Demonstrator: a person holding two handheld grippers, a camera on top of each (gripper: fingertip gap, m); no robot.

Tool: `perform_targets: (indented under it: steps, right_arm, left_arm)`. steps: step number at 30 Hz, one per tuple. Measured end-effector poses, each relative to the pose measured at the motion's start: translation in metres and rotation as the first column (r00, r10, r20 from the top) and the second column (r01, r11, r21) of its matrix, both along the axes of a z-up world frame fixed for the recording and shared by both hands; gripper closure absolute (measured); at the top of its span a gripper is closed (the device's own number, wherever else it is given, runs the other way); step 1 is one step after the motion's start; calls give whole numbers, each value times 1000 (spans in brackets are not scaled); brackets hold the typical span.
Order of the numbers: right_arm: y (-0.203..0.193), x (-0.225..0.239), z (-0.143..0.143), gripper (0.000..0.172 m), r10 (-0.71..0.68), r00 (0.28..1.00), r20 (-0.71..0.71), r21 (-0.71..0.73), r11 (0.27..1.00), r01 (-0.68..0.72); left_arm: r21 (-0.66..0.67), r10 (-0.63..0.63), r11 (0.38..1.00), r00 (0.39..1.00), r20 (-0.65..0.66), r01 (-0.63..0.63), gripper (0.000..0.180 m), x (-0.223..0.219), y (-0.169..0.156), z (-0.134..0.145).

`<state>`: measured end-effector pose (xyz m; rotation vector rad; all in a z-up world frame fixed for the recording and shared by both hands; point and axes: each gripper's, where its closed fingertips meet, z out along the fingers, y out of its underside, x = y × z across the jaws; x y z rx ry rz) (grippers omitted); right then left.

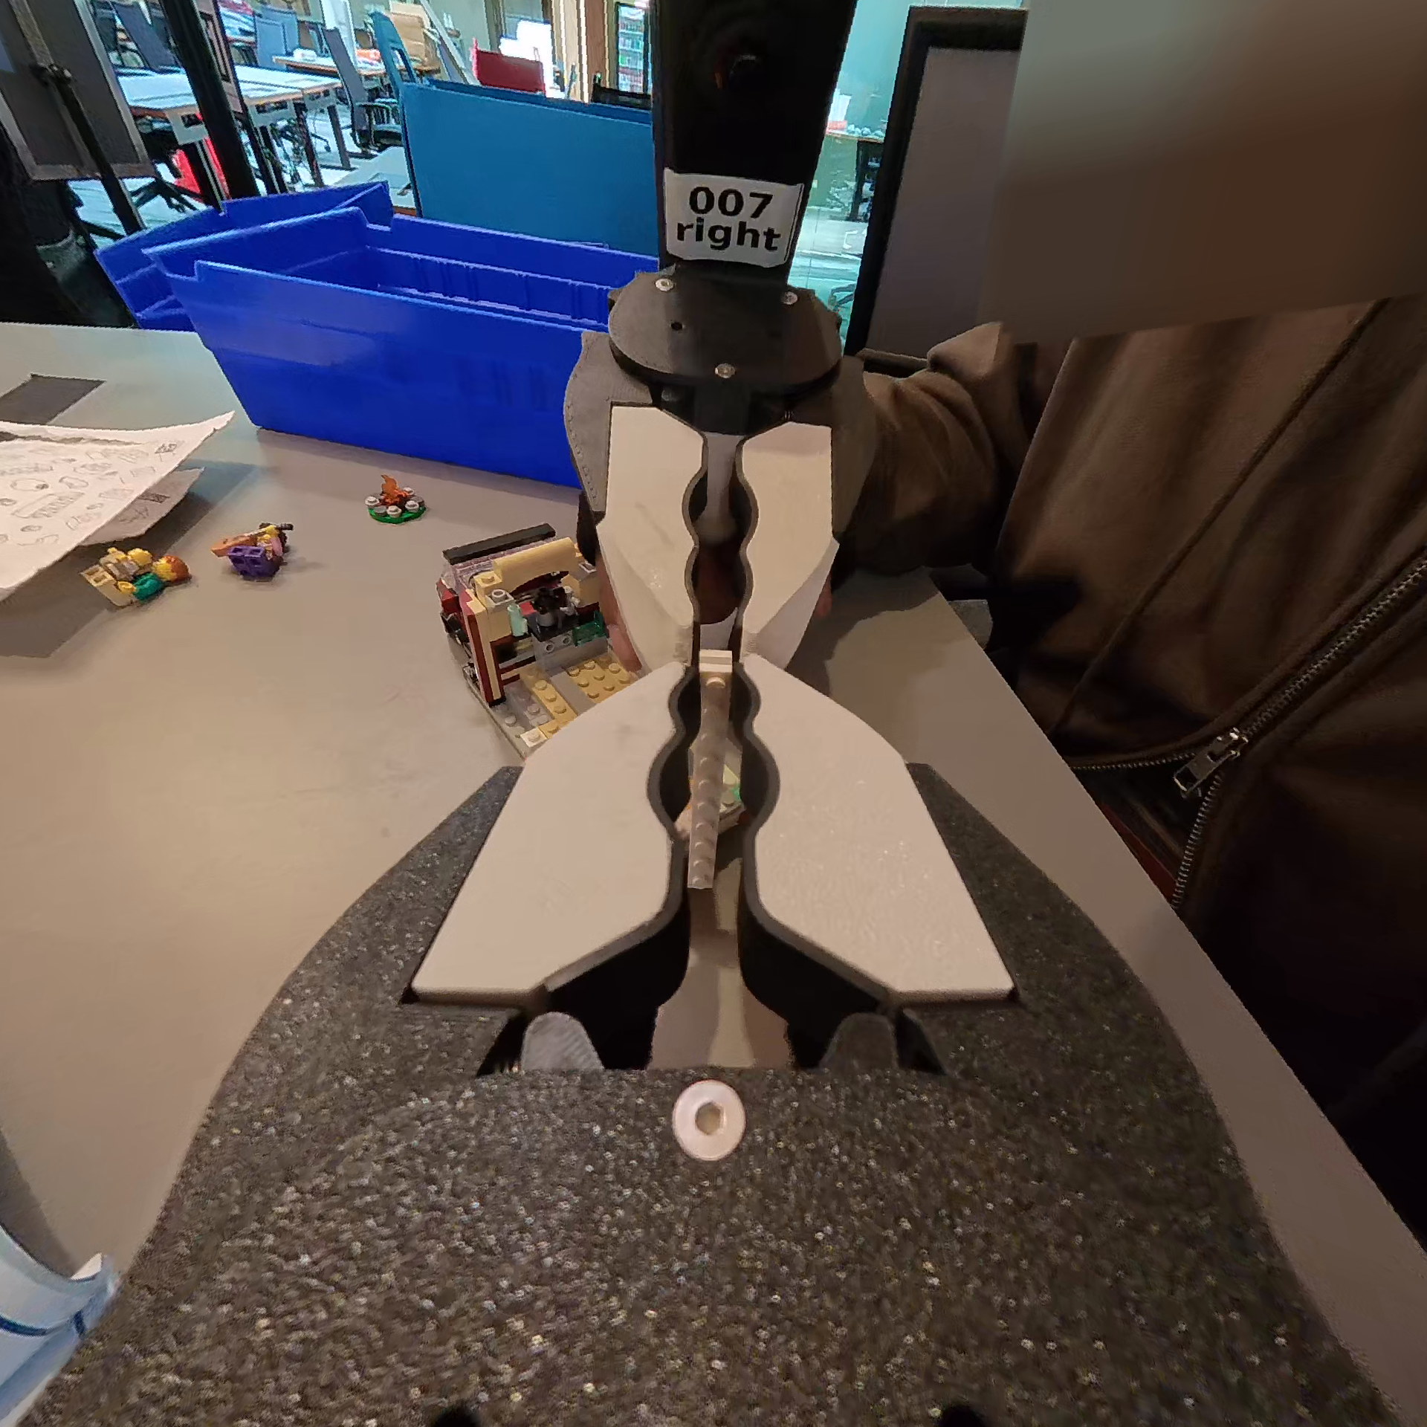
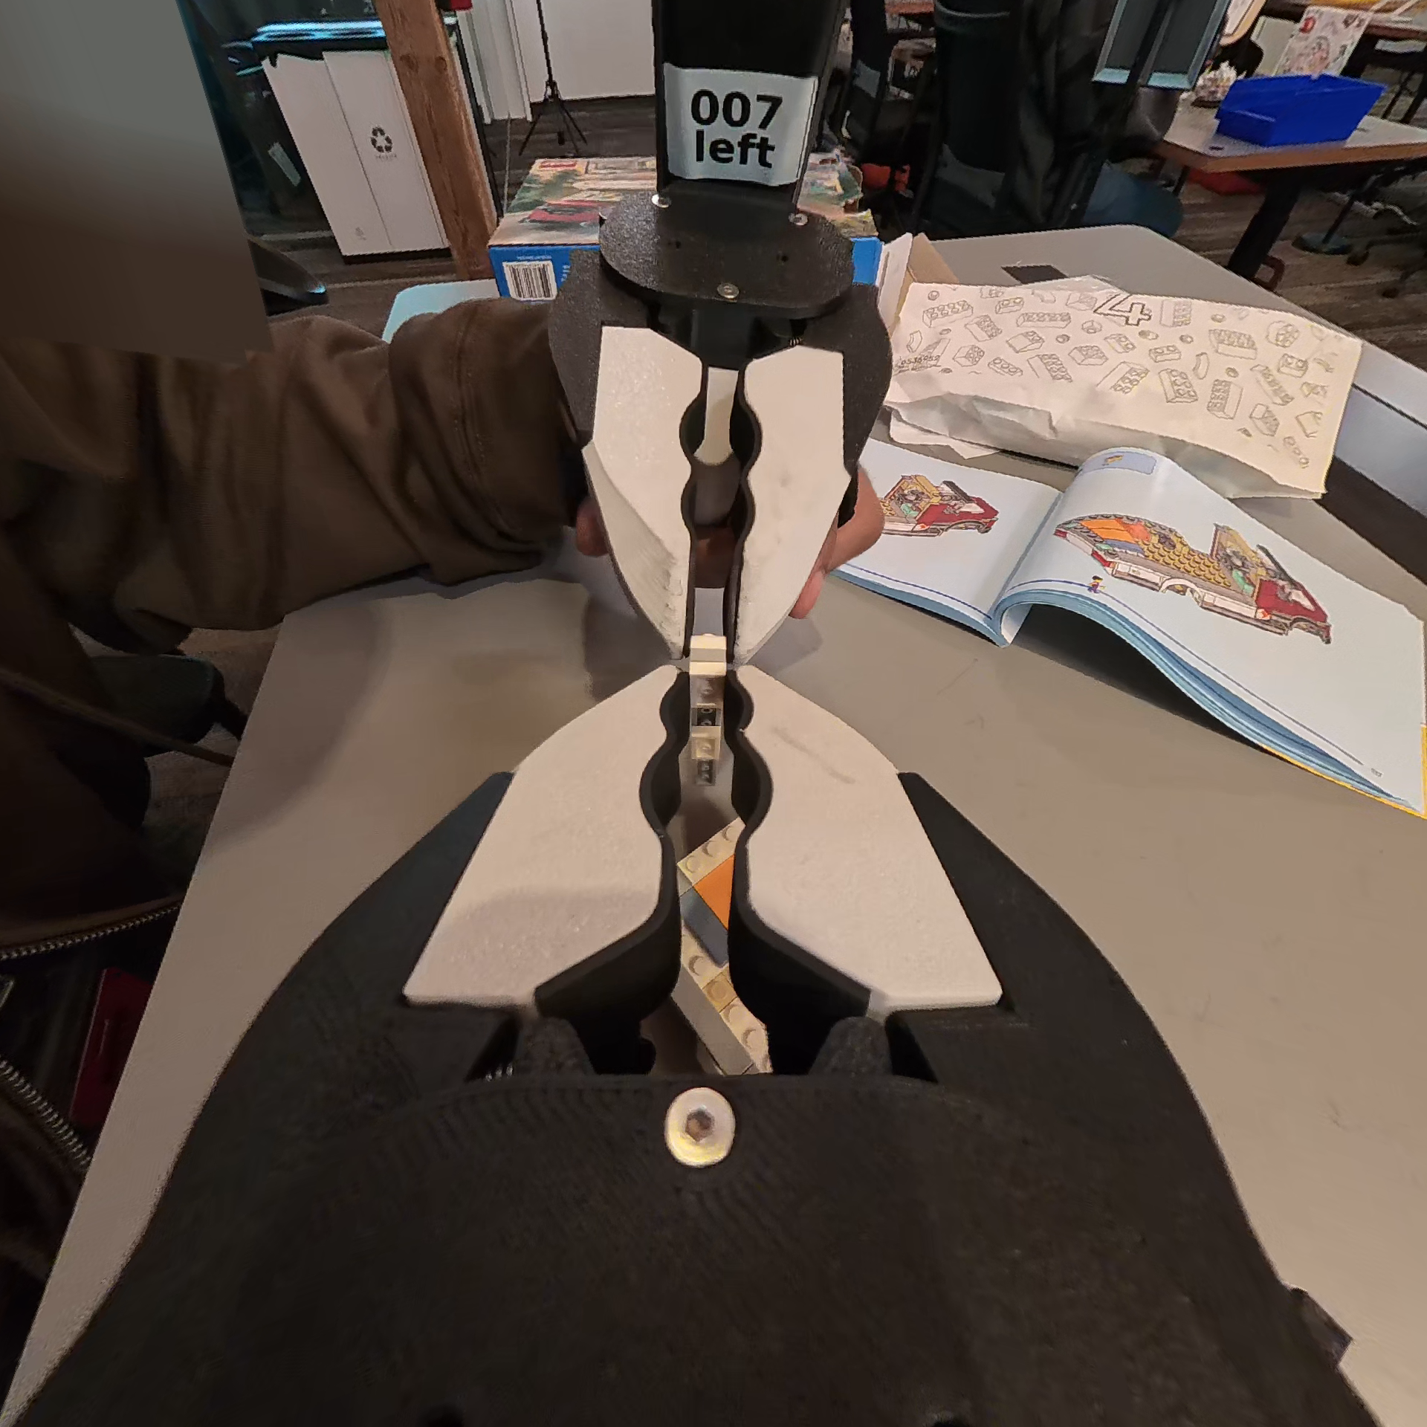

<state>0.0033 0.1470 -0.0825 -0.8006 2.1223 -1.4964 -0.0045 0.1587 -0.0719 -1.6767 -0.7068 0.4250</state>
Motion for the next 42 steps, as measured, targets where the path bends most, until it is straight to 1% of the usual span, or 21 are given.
perform_targets:
  steps: [3, 6, 13, 17, 27, 31, 33, 35, 37, 40, 42]
  right_arm:
    - [0, -1, 3, 164, -7, 1000, 7, -25, 1000, 8]
    - [0, -1, 6, 164, -7, 1000, 21, -40, 999, 7]
    - [2, 0, 9, 164, 5, 1000, 21, -57, 998, -4]
    - [2, 0, 12, 164, 14, 998, 57, -55, 998, -11]
    - [2, -3, 14, 164, 9, 996, 88, -54, 999, -5]
    - [0, -23, 18, 164, -45, 990, 136, -51, 997, 52]
    - [0, -23, 16, 164, -40, 989, 140, -42, 998, 46]
    - [-3, -21, 9, 164, -58, 994, 96, -28, 998, 61]
    - [-9, -28, -3, 164, -121, 993, 8, -6, 993, 121]
    - [-17, -42, -19, 164, -227, 971, -72, 58, 971, 231]
    - [-19, -44, -26, 164, -256, 960, -118, 86, 960, 266]
  left_arm:
    - [-38, 4, 999, 999, -33, -6, 173, 0, -1, 2]
    - [-44, -2, 999, 998, -59, -1, 173, 2, -2, 5]
    - [-57, -12, 998, 997, -74, 7, 173, 4, -2, 6]
    - [-61, -14, 998, 997, -81, 9, 173, 5, -2, 7]
    - [-77, -3, 997, 997, -71, -3, 173, 6, -7, 5]
    - [-2, 41, 999, 993, -106, -41, 174, 11, -24, 21]
    - [-26, 50, 998, 994, -92, -53, 174, 9, -24, 17]
    - [-54, 58, 997, 997, -57, -61, 174, 5, -22, 9]
    - [-80, 87, 993, 996, -18, -88, 174, 0, -25, 0]
    - [-91, 139, 986, 990, 22, -136, 174, -5, -35, -8]
    - [-83, 166, 983, 985, 37, -163, 174, -8, -40, -10]
